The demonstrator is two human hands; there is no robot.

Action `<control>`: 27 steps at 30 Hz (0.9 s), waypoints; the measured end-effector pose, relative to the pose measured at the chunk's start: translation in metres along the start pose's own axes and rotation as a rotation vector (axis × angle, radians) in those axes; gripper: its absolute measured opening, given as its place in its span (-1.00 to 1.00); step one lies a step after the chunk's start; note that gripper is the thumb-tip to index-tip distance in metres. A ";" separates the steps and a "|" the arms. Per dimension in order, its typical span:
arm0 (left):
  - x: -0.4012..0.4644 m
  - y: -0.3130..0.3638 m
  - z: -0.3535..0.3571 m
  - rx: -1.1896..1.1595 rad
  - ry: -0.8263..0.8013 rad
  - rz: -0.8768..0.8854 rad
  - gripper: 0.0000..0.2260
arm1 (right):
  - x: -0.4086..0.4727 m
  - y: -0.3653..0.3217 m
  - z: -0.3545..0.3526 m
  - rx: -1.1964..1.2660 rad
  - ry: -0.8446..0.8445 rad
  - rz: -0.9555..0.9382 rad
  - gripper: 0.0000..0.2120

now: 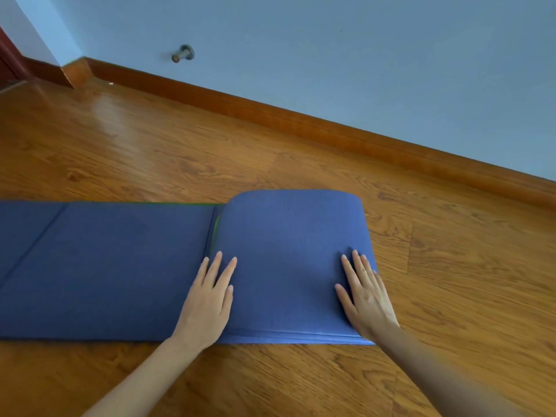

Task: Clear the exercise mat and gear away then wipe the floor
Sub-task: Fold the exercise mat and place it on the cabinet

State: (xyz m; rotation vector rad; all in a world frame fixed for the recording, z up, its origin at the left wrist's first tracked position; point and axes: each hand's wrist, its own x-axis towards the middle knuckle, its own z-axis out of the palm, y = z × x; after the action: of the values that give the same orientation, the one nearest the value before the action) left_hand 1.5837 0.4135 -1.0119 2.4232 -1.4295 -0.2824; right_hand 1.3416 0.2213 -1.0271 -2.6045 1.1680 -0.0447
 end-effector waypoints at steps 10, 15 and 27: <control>0.016 0.014 0.037 0.208 -0.071 0.096 -0.47 | -0.004 0.008 0.004 -0.175 -0.083 -0.144 -0.35; 0.013 0.012 0.048 0.156 -0.051 0.071 -0.49 | -0.005 0.010 0.011 -0.229 -0.063 -0.145 -0.41; 0.016 0.008 0.057 0.121 -0.004 0.063 -0.50 | 0.000 0.012 0.026 -0.274 -0.054 -0.160 -0.40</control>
State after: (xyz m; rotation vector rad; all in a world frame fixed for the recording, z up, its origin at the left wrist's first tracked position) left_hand 1.5660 0.3863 -1.0624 2.4672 -1.5643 -0.1908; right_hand 1.3369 0.2203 -1.0555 -2.9133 1.0065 0.1631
